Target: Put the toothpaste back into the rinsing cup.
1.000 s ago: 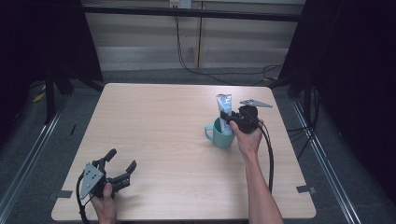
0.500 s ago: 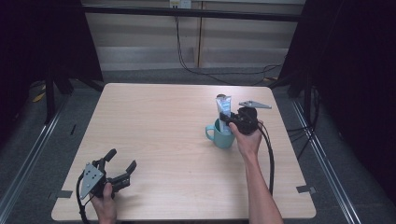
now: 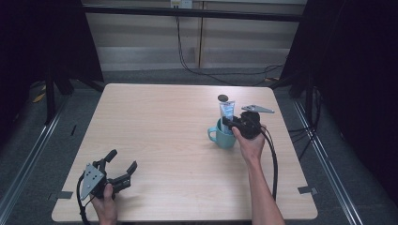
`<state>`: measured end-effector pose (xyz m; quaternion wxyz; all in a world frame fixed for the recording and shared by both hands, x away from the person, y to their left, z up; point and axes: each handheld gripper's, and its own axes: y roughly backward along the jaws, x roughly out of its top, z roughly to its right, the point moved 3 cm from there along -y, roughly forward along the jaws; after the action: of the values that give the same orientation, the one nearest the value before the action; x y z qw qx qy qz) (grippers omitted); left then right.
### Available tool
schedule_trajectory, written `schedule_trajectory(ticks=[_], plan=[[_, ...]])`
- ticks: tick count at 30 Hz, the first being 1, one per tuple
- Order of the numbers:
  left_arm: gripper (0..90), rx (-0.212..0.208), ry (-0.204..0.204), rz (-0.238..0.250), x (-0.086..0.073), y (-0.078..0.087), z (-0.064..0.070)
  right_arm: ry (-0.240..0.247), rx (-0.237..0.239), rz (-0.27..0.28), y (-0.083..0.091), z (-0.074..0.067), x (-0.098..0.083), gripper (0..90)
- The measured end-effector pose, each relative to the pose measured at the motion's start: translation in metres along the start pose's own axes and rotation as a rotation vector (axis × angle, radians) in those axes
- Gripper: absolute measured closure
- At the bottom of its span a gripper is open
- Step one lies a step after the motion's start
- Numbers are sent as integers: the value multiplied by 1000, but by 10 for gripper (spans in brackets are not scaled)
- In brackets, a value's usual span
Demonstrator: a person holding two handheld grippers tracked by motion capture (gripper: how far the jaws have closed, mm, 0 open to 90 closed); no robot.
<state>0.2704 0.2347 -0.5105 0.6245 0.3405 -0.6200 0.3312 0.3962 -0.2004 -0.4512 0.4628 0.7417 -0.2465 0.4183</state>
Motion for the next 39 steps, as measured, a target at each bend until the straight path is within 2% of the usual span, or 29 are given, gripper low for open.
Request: schedule_trajectory(ticks=[7,10,13,16,28,33,36,39], plan=[[156,-1,1,0,0,0,0,14,-2,-22,-3,-1,-3,622],[156,-1,1,0,0,0,0,36,-24,-39,-4,-4,-5,596],[156,-1,1,0,0,0,0,20,-16,-34,-3,-3,-4,571],[156,-1,1,0,0,0,0,21,-8,-8,0,-4,-1,507],[156,-2,-1,-3,0,0,0,-11,9,18,2,-2,3,325],[156,-3,9,1,0,0,0,-24,-3,14,2,0,2,218],[156,-3,9,1,0,0,0,-26,-11,30,3,-1,4,150],[156,-5,8,1,0,0,0,-30,-8,37,5,-1,6,140]])
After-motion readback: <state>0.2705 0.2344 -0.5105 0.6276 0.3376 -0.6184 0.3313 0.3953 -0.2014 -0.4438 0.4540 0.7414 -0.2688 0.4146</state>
